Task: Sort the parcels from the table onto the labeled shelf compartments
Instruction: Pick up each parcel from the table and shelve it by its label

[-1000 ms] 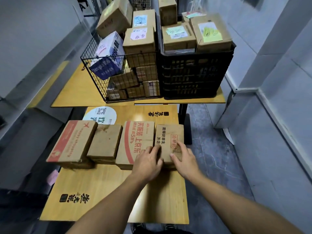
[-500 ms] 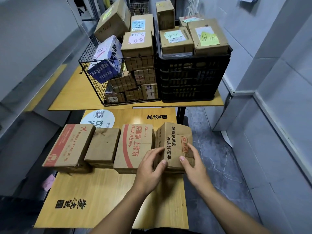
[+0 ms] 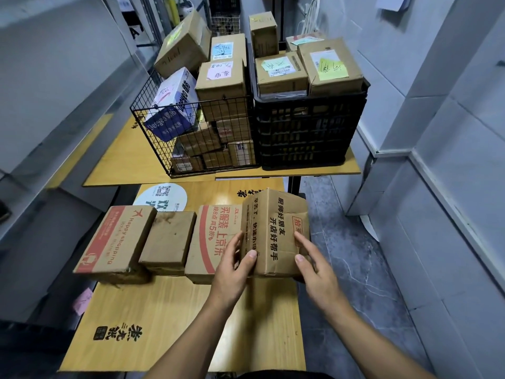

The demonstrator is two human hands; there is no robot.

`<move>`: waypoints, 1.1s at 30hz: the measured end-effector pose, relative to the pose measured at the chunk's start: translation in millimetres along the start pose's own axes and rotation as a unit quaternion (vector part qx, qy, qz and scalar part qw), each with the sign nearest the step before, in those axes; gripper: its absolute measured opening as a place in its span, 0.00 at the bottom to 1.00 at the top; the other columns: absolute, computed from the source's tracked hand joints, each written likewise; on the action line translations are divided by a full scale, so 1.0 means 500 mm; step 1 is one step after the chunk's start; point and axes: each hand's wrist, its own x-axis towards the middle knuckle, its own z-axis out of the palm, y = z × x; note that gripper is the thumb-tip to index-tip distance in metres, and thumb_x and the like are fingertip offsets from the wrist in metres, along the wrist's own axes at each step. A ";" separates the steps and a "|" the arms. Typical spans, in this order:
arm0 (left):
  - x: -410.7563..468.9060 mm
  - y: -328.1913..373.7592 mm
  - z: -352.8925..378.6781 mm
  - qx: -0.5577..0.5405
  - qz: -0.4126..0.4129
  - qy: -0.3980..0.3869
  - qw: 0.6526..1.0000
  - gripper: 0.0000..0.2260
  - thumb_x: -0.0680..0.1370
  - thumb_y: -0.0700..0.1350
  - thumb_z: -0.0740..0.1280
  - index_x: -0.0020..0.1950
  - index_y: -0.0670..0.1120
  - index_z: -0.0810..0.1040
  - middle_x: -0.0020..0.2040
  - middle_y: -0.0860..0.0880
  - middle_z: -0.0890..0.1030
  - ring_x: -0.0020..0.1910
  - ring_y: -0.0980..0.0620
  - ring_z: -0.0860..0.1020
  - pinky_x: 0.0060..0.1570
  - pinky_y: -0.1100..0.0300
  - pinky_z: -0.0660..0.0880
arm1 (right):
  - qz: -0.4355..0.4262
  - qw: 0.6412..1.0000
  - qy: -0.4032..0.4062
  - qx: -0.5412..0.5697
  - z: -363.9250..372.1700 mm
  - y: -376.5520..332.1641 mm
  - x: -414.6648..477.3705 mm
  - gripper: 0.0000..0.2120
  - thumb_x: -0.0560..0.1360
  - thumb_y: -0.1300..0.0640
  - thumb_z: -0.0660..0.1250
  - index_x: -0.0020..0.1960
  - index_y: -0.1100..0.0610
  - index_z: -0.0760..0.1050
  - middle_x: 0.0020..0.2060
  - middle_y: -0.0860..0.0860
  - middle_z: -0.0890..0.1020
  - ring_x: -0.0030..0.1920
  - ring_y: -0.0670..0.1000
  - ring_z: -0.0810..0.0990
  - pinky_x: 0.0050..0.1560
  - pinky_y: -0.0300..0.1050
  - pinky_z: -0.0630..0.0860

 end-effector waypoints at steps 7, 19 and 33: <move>-0.011 0.030 -0.009 0.035 0.077 0.027 0.996 0.27 0.73 0.56 0.70 0.72 0.59 0.68 0.68 0.60 0.72 0.68 0.58 0.71 0.68 0.53 0.72 | -0.022 0.999 -0.018 -0.027 0.007 -0.019 0.020 0.22 0.71 0.25 0.60 0.64 0.21 0.64 0.70 0.43 0.73 0.70 0.43 0.71 0.71 0.56 0.71; -0.017 0.051 -0.029 -0.035 0.083 0.082 0.993 0.20 0.73 0.58 0.67 0.65 0.65 0.73 0.63 0.59 0.78 0.65 0.56 0.75 0.63 0.52 0.74 | 0.088 0.958 -0.006 0.274 0.008 -0.075 0.017 0.19 0.78 0.55 0.68 0.65 0.39 0.69 0.56 0.54 0.84 0.49 0.54 0.84 0.42 0.53 0.80; -0.068 0.042 -0.083 0.045 0.081 0.123 0.988 0.25 0.73 0.51 0.69 0.70 0.60 0.70 0.65 0.59 0.77 0.62 0.57 0.76 0.62 0.47 0.75 | 0.051 0.982 -0.062 0.170 0.050 -0.072 0.020 0.24 0.83 0.60 0.62 0.64 0.30 0.71 0.62 0.48 0.78 0.60 0.51 0.81 0.60 0.62 0.79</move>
